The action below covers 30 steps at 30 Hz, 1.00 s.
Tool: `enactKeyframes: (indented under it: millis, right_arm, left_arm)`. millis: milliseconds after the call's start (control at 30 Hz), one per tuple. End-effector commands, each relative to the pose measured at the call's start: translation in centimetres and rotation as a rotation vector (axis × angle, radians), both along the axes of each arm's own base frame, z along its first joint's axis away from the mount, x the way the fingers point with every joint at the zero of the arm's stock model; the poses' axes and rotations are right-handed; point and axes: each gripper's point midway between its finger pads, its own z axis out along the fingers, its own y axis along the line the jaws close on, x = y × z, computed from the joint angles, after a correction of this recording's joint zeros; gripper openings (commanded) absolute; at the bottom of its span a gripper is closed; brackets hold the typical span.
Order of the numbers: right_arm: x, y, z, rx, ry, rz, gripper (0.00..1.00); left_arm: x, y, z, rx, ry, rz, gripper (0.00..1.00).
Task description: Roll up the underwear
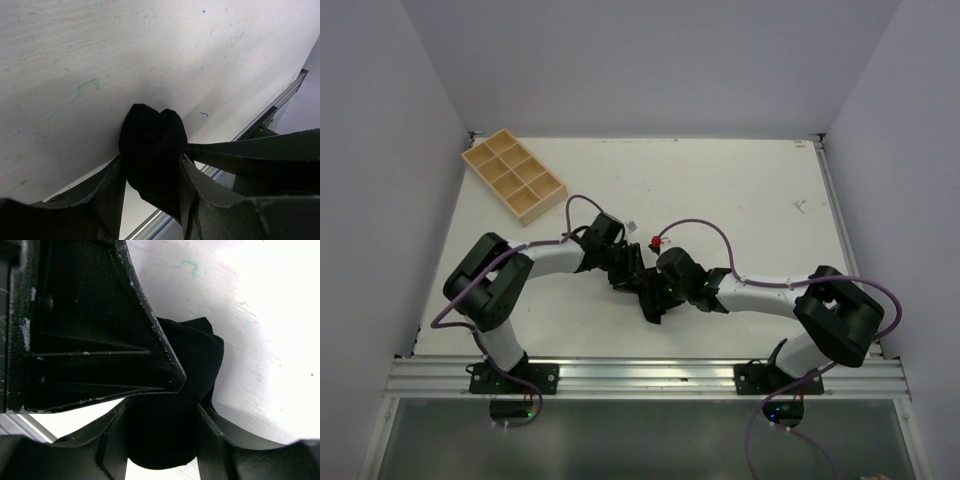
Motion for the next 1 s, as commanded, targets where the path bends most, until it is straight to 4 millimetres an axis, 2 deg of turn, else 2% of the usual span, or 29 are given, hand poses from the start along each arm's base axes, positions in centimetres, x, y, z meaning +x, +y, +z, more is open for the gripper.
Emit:
enactKeyframes:
  millis: [0, 233, 533, 733, 967]
  right_arm:
    - [-2.1, -5.2, -2.7, -0.226, 0.077, -0.043, 0.53]
    - [-1.4, -5.5, -1.8, -0.243, 0.043, -0.071, 0.61]
    - [-1.8, -6.1, -2.7, -0.255, 0.072, -0.099, 0.7]
    - [-2.5, -6.0, -3.9, -0.256, 0.116, -0.104, 0.71]
    - [-1.9, -6.5, -3.4, -0.284, 0.086, -0.111, 0.77]
  left_arm:
    - [-1.1, 2.3, -2.7, 0.155, 0.036, -0.02, 0.32]
    - [-0.8, 2.5, -3.1, 0.187, 0.029, -0.025, 0.27]
    - [-0.2, 2.1, -3.1, 0.209, 0.009, -0.039, 0.24]
    - [0.0, 1.8, -3.0, 0.221, 0.003, -0.049, 0.24]
    - [0.2, 1.7, -2.9, 0.226, -0.005, -0.055, 0.23]
